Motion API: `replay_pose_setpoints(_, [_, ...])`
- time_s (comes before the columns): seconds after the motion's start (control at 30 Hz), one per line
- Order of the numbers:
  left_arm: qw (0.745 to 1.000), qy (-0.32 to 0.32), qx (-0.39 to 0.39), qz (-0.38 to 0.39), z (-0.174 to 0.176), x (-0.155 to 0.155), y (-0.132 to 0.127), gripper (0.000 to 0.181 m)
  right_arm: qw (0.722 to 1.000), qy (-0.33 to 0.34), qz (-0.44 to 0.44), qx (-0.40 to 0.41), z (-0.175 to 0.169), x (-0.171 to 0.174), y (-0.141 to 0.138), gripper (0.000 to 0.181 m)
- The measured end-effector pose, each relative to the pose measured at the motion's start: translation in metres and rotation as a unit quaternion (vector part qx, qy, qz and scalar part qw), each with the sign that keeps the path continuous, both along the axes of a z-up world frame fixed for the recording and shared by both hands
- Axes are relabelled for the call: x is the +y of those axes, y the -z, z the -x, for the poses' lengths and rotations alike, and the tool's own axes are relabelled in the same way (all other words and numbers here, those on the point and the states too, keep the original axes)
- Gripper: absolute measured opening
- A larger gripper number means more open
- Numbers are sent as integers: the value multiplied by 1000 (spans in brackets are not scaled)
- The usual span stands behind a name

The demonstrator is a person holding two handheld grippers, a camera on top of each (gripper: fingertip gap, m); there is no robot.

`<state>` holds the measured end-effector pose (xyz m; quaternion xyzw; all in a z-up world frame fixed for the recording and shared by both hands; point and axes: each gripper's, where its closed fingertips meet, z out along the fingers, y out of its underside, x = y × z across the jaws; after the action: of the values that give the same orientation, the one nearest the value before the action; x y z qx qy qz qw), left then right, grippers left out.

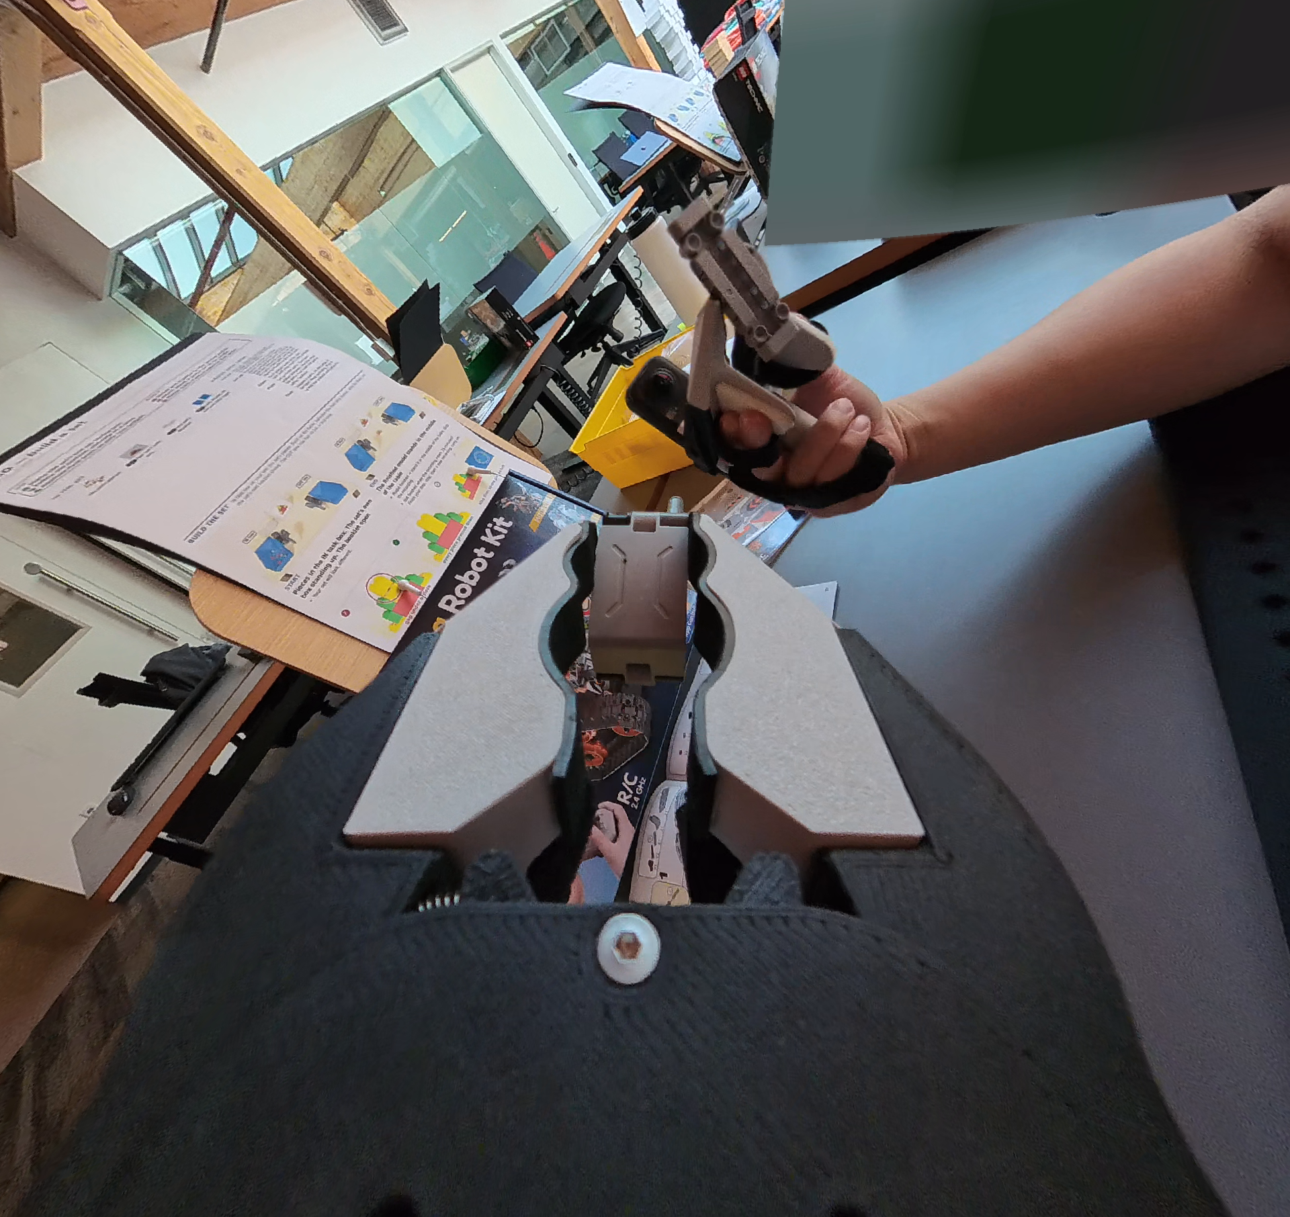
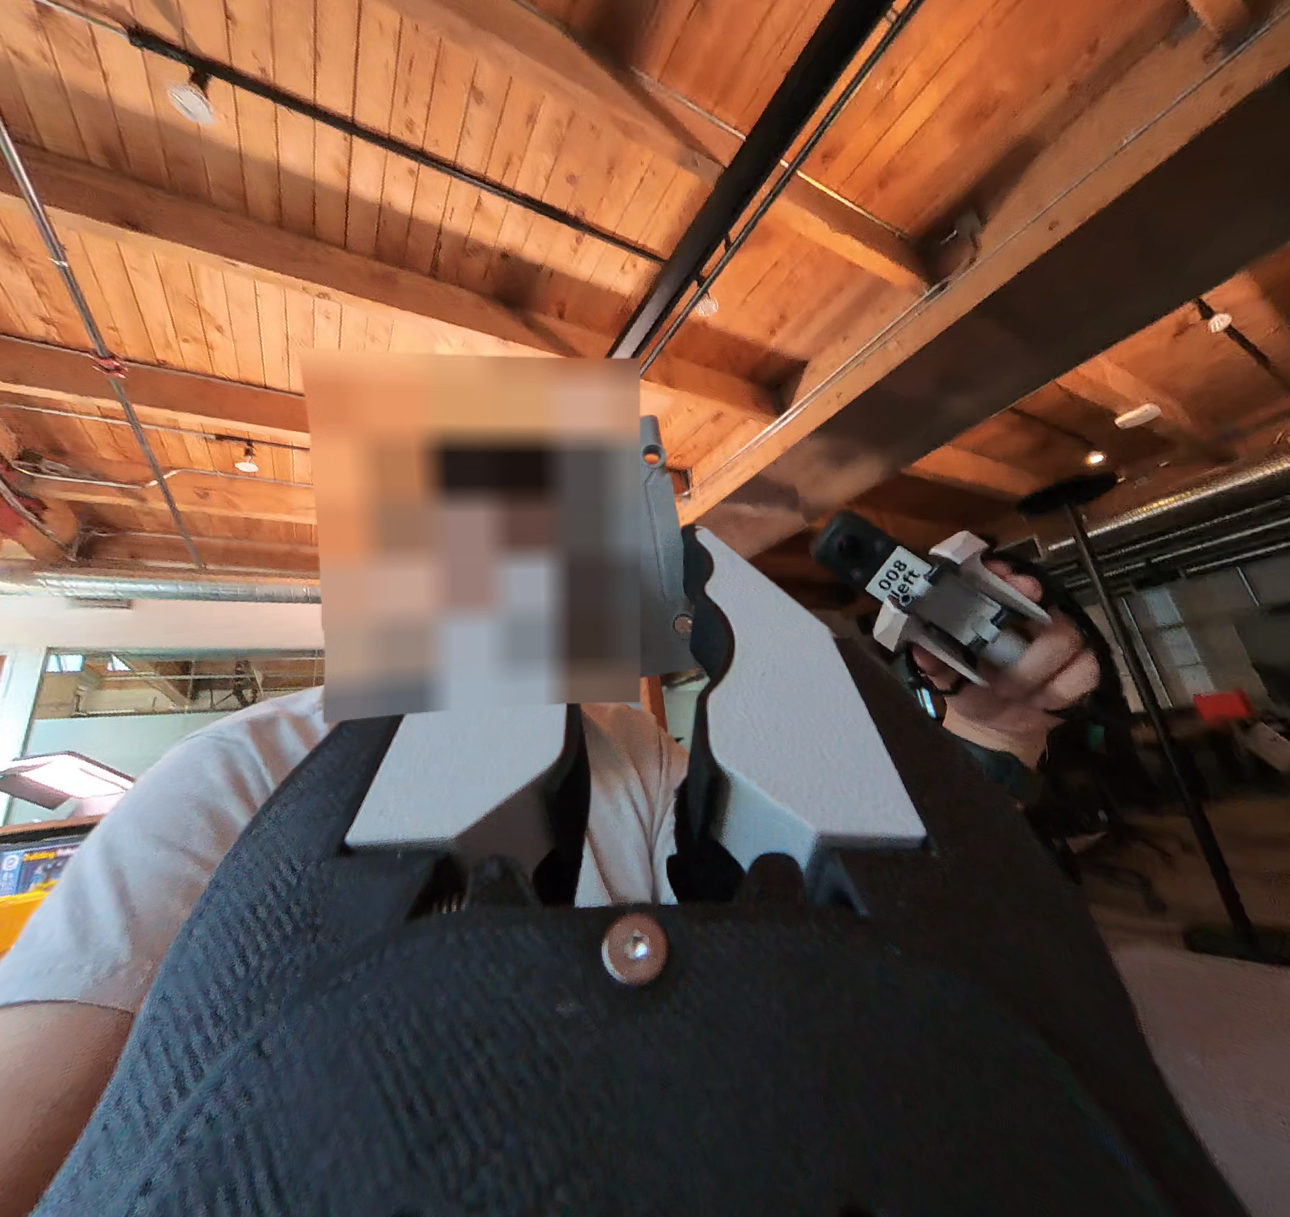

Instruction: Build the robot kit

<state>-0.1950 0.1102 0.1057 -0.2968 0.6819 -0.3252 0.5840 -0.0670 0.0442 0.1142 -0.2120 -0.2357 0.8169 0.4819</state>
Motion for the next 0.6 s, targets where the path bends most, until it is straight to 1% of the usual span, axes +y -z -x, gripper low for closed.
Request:
replay_pose_setpoints(0.17, [1000, -1, 8, -2, -3, -1, 3, 25, 1000, 4, 4, 25, -13, 2, -2, 22])
replay_pose_setpoints(0.6, [1000, -6, 16, 1, -3, 2, 6, 25, 999, -9, 16, 41, -17, 6, -1, 22])
